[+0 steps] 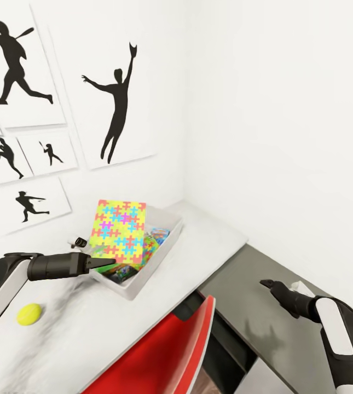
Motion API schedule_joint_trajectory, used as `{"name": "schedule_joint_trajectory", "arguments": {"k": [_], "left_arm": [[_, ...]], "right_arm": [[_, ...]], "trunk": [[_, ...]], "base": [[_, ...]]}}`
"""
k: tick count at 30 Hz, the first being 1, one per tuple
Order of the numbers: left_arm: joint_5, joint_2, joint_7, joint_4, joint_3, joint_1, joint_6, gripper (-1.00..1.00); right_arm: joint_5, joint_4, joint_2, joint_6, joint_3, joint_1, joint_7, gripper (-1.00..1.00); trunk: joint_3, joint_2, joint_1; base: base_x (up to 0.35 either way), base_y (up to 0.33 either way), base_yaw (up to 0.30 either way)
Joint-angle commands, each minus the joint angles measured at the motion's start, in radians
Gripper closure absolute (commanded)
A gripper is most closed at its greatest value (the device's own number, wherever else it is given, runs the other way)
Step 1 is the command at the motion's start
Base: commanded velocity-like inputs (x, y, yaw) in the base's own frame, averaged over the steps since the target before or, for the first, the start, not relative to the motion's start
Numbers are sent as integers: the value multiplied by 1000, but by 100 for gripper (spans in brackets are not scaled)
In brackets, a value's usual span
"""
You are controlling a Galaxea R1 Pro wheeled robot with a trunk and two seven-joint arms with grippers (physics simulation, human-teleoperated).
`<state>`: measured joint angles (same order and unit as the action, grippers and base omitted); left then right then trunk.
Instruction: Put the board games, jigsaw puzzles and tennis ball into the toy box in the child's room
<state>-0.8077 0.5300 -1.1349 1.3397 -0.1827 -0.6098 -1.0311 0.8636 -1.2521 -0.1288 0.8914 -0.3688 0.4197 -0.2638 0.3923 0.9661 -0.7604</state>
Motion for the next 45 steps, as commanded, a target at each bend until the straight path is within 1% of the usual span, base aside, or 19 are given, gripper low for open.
{"name": "schedule_joint_trajectory", "arguments": {"k": [1, 5, 13, 17, 20, 27, 39, 45], "left_arm": [[-2, 1, -2, -1, -2, -1, -4, 100], [-2, 1, -2, -1, -2, -1, -4, 100], [-2, 1, -2, -1, -1, -1, -5, 100], [-2, 1, -2, -12, 20, 0, -6, 100], [-2, 1, -2, -14, 25, 2, -6, 100], [-2, 1, -2, -14, 26, 5, -6, 100], [2, -1, 0, -16, 26, 5, -5, 100], [5, -1, 1, -33, 27, 5, -2, 100]], "right_arm": [[11, -1, 0, 3, -1, 1, -9, -100], [11, -1, 0, 3, -1, 1, -9, -100], [11, -1, 0, 4, -1, 1, -9, -100], [11, -1, 0, 3, 6, 1, -9, -100], [11, -1, 0, 3, 8, 1, -9, -100], [11, -1, 0, 3, 8, 1, -9, -100], [11, -1, 0, 3, 8, 1, -9, -100], [9, -1, -1, 2, 8, 1, -9, -100]], "trunk": [[1, 1, 0], [1, 1, 0], [1, 1, 0], [1, 1, 0], [1, 1, 0], [1, 1, 0], [1, 1, 0], [1, 1, 0]], "base": [[17, -16, 234], [77, -59, 170], [34, -14, 22], [95, 0, 0], [16, 0, 0], [78, 0, 0], [7, 0, 0], [0, 0, 0]]}}
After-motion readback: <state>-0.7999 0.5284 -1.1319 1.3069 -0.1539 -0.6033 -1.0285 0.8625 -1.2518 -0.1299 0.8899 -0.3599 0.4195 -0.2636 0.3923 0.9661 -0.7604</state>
